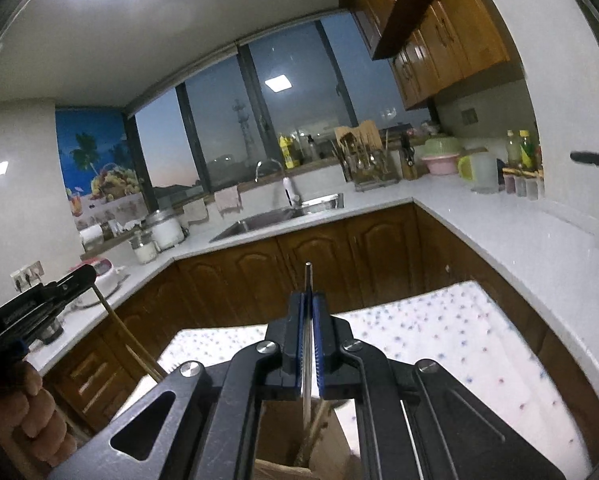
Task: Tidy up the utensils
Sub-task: 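Lift and carry the wooden and steel chopsticks over the wooden holder, then open both tools to drop the chopsticks into the holder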
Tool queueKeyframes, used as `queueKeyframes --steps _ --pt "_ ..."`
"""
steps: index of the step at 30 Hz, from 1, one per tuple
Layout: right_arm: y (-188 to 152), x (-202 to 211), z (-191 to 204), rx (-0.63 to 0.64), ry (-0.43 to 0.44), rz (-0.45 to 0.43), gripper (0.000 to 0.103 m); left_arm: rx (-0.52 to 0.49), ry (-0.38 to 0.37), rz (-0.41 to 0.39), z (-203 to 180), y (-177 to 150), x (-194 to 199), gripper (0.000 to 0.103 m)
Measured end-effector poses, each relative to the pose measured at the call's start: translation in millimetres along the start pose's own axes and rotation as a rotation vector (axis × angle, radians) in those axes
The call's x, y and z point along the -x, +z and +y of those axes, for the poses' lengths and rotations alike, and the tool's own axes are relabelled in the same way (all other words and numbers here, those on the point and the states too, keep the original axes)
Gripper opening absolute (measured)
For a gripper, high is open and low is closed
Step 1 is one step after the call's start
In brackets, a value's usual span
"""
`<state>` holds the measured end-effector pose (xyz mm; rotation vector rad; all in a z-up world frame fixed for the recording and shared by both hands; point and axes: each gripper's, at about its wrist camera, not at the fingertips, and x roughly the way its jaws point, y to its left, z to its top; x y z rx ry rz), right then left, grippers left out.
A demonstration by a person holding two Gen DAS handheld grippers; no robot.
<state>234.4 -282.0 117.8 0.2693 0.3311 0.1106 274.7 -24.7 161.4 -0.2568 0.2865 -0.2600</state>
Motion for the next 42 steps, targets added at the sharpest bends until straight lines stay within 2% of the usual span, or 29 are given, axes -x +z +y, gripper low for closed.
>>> queueKeyframes --steps 9,22,24,26,27,29,31,33,34,35,37,42 --pt "-31.4 -18.1 -11.1 -0.025 -0.005 0.098 0.005 -0.030 0.003 0.094 7.4 -33.6 -14.1 0.004" --pt "-25.9 -19.5 -12.4 -0.026 -0.008 0.120 0.005 -0.057 0.009 0.120 4.7 -31.9 -18.3 0.005" --pt "-25.6 -20.4 -13.1 -0.037 -0.001 0.127 0.010 -0.040 0.002 0.140 6.8 -30.2 -18.5 0.007" --pt "-24.5 -18.5 -15.4 -0.053 0.011 0.129 0.011 -0.011 -0.027 0.140 8.2 -27.1 -13.9 0.015" --pt "-23.3 -16.1 -16.8 -0.062 0.017 0.127 0.015 -0.003 -0.027 0.128 8.7 -26.0 -8.9 0.019" --pt "-19.2 -9.8 -19.8 -0.073 0.026 0.111 0.026 0.006 -0.023 0.095 8.6 -22.9 3.5 0.040" --pt "-13.6 2.1 -20.5 -0.083 0.033 0.081 0.050 0.015 -0.023 0.070 7.5 -19.9 16.7 0.047" --pt "-9.2 13.4 -18.8 -0.089 0.040 0.048 0.067 0.023 -0.012 0.059 7.1 -18.6 27.8 0.065" --pt "-7.2 20.3 -17.7 -0.087 0.043 0.028 0.073 0.028 -0.002 0.051 7.3 -18.7 35.0 0.078" --pt "-5.7 27.6 -16.3 -0.082 0.046 0.010 0.077 0.035 0.009 0.041 8.5 -19.9 42.2 0.085" --pt "-5.5 40.9 -14.4 -0.083 0.068 -0.009 0.094 0.044 0.031 0.023 11.5 -25.1 59.6 0.088" --pt "-19.9 64.6 -11.8 -0.090 0.083 0.000 0.096 0.051 0.062 0.051 21.4 -50.2 88.6 0.089"
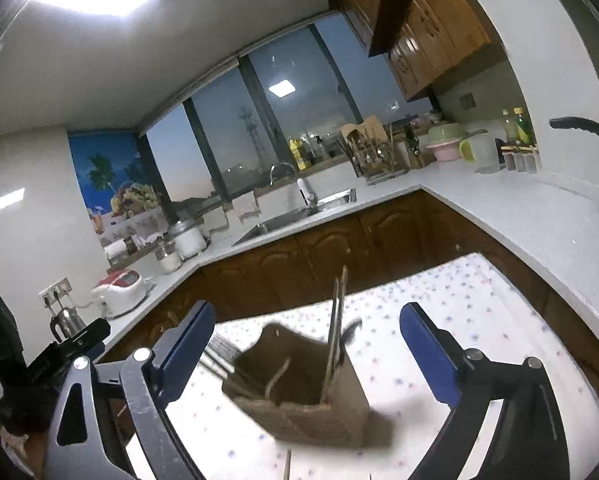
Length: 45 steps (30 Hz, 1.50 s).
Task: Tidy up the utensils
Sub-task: 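Open both tools to drop the chopsticks into the holder, then move both open tools back over the remaining chopsticks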
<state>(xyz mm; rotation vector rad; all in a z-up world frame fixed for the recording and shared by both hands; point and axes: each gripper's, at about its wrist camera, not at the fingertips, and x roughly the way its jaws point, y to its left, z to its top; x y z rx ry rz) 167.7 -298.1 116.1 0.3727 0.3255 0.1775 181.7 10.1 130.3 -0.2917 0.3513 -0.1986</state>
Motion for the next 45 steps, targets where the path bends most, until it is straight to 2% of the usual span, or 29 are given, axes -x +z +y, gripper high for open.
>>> queueKeyframes --steps 8,14,20,29,38,42,45 --pt "-51.5 34.8 -0.3 0.019 -0.005 0.064 0.096 0.024 0.037 0.110 17.6 -54.5 28.6 0.089" --pt "-89.0 52.0 -1.9 0.021 -0.034 0.164 0.096 0.019 0.060 0.193 23.2 -96.5 43.6 0.089" --pt "-123.3 66.4 -8.9 0.014 -0.073 0.218 0.096 0.000 0.067 0.228 25.8 -127.9 57.2 0.089" --pt "-161.0 67.2 -22.1 0.007 -0.111 0.300 0.096 -0.019 0.073 0.315 27.1 -153.0 50.7 0.089" --pt "-163.7 63.2 -22.0 0.021 -0.120 0.320 0.095 -0.054 0.079 0.412 23.3 -165.4 34.7 0.089" --pt "-170.3 56.1 -23.0 0.028 -0.125 0.351 0.093 -0.072 0.077 0.443 22.3 -171.8 28.5 0.089" --pt "-174.0 51.4 -23.2 0.042 -0.127 0.367 0.087 -0.094 0.073 0.471 19.0 -176.0 22.2 0.086"
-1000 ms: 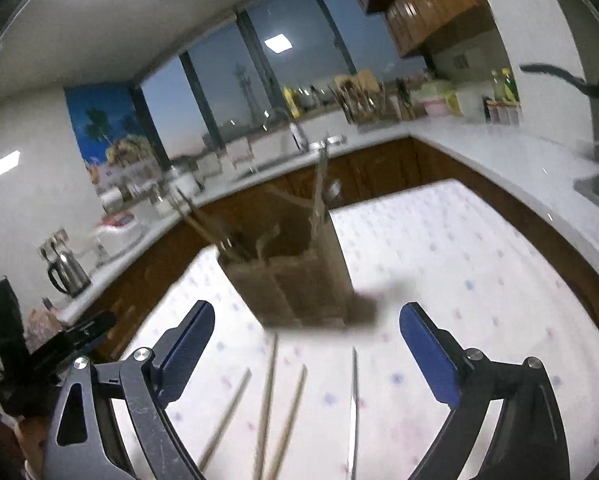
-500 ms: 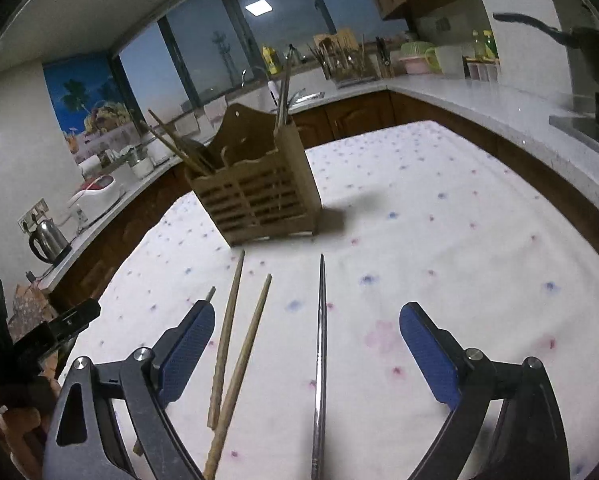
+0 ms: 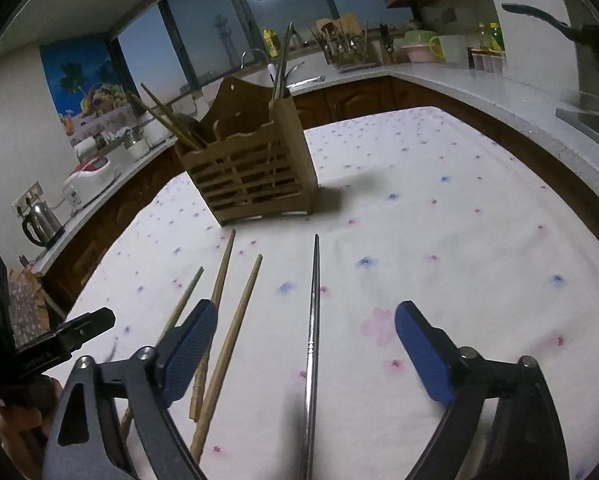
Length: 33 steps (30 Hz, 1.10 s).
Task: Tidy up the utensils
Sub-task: 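Move both open tools back over the remaining chopsticks, then grasp a wooden chopstick with the left tool while the right tool grasps a steel chopstick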
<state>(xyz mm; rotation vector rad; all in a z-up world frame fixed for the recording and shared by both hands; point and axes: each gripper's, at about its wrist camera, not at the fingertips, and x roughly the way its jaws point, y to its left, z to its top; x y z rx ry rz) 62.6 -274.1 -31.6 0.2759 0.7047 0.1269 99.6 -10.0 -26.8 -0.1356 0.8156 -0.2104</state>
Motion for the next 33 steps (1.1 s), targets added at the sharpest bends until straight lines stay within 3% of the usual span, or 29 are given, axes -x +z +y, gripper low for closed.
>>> queueKeyframes --steps 4,13,20,23,33 --pt "1.2 -7.5 0.4 0.010 0.003 0.023 0.078 -0.026 -0.013 0.045 -6.9 0.0 -11.4 0.072" --pt "11.4 -32.9 -3.2 0.016 0.013 0.098 0.053 -0.074 -0.062 0.123 -23.6 13.4 -37.2 0.054" --pt "28.8 -57.9 -1.1 0.047 -0.001 0.144 0.047 -0.116 -0.082 0.189 -33.2 36.2 -67.6 0.038" --pt "36.5 -72.2 0.3 0.067 -0.012 0.167 0.040 -0.135 -0.074 0.219 -35.3 43.0 -82.0 0.030" --pt "46.7 -118.3 4.9 0.149 -0.080 0.244 0.025 -0.243 -0.017 0.222 -48.8 44.9 -98.5 0.023"
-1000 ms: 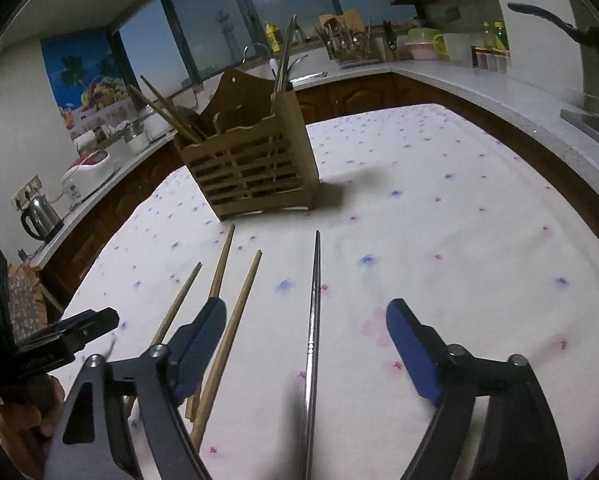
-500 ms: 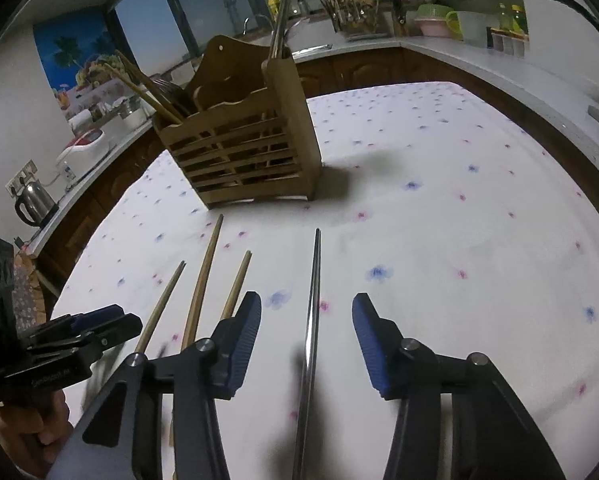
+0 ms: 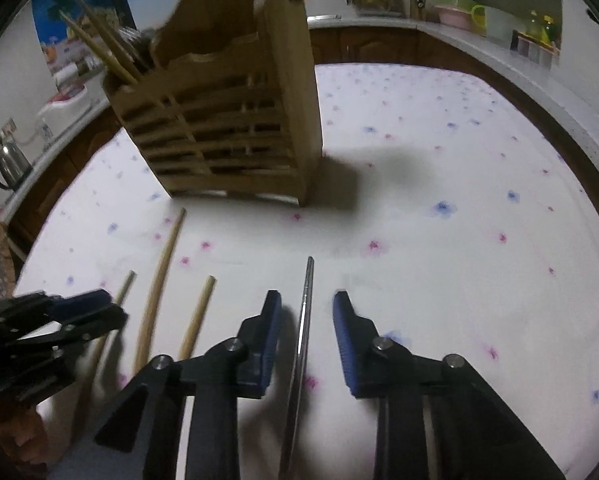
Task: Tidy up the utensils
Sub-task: 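Grasp a wooden chopstick with the left tool while the right tool grasps a steel chopstick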
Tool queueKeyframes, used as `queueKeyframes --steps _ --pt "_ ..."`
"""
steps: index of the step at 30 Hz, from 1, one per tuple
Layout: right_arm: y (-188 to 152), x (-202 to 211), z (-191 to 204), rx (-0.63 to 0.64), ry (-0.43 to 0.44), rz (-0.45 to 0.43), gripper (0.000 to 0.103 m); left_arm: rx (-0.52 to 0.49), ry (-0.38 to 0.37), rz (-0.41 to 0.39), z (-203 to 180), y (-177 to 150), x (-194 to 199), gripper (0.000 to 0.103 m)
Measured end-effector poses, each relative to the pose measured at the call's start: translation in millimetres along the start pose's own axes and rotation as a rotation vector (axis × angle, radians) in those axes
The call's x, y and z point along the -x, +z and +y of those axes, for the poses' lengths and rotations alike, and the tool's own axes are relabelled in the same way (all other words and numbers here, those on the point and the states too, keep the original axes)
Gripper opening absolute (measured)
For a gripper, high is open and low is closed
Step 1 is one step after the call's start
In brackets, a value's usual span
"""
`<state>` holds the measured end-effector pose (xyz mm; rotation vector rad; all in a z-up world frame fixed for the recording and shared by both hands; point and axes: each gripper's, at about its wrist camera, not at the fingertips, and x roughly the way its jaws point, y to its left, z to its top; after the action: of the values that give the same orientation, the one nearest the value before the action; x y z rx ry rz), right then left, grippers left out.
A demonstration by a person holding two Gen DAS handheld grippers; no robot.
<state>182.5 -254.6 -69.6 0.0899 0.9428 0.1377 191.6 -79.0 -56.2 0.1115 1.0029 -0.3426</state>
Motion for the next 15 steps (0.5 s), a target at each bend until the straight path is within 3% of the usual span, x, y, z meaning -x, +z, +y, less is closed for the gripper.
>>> queueKeyframes --steps 7,8,10,15 --pt "2.6 -7.3 12.1 0.074 -0.066 -0.012 0.021 -0.009 0.014 -0.020 -0.7 2.2 -1.8 0.007" --pt "2.7 -7.1 12.2 0.076 -0.065 -0.015 0.020 -0.006 0.014 -0.023 -1.2 2.2 -2.5 0.006" --pt "1.8 -6.2 10.3 0.068 -0.058 -0.019 0.007 -0.002 0.014 -0.030 -1.8 2.0 -2.7 0.005" --pt "1.4 0.2 1.1 -0.013 0.015 -0.012 0.004 0.068 -0.052 -0.045 9.1 -2.0 8.9 0.004"
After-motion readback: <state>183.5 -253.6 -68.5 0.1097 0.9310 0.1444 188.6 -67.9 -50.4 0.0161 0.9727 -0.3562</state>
